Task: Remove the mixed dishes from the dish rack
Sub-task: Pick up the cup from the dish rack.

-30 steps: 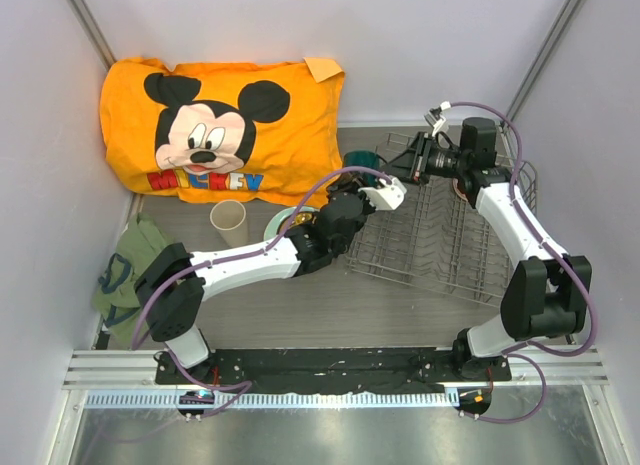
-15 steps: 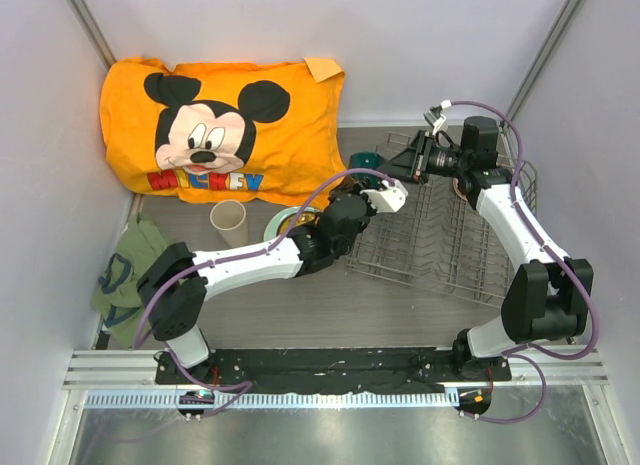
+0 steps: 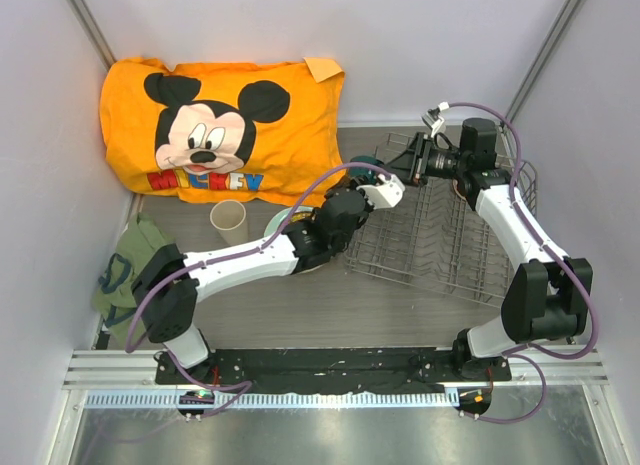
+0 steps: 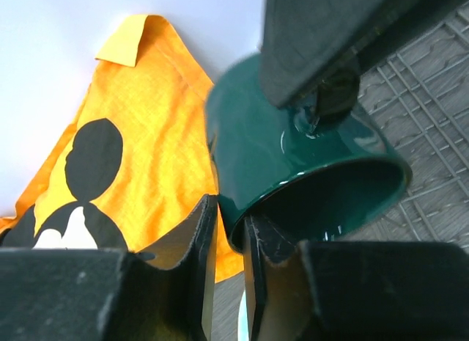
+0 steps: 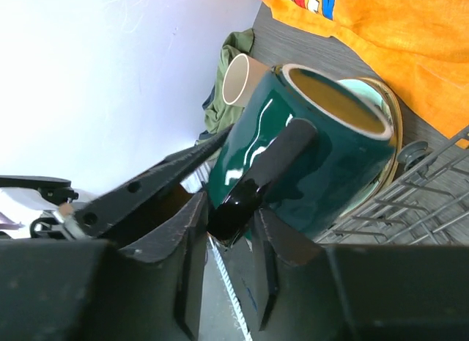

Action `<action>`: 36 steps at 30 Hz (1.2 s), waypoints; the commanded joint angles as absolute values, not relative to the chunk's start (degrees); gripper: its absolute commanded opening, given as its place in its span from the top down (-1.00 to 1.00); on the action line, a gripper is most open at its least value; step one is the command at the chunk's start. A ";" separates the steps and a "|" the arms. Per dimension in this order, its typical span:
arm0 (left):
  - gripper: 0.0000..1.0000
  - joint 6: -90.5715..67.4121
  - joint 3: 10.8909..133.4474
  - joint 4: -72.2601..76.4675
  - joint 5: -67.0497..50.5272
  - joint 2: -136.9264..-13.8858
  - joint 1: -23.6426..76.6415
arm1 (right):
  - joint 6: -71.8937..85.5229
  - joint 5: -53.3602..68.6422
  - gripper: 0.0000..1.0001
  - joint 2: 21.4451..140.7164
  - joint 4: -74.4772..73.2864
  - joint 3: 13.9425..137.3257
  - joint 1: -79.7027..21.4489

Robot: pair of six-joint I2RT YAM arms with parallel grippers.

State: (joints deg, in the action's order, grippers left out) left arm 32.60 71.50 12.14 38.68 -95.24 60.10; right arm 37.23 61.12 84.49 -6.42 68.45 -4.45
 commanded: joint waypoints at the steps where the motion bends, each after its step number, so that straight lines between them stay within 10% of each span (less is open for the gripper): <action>1: 1.00 29.36 77.08 12.31 38.58 -90.53 60.21 | 33.13 61.61 0.26 84.55 -5.98 69.35 -4.83; 6: 1.00 28.39 78.49 10.28 38.76 -90.35 60.21 | 32.61 61.26 -0.28 85.52 -6.50 69.26 -4.92; 36: 1.00 32.52 70.75 -5.51 27.18 -77.09 55.55 | 33.75 64.25 -0.64 83.67 -7.29 74.53 -1.94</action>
State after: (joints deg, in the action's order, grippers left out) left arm 32.03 69.58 -1.45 32.47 -83.53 57.63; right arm 33.32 62.74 85.78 -8.62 71.68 -2.85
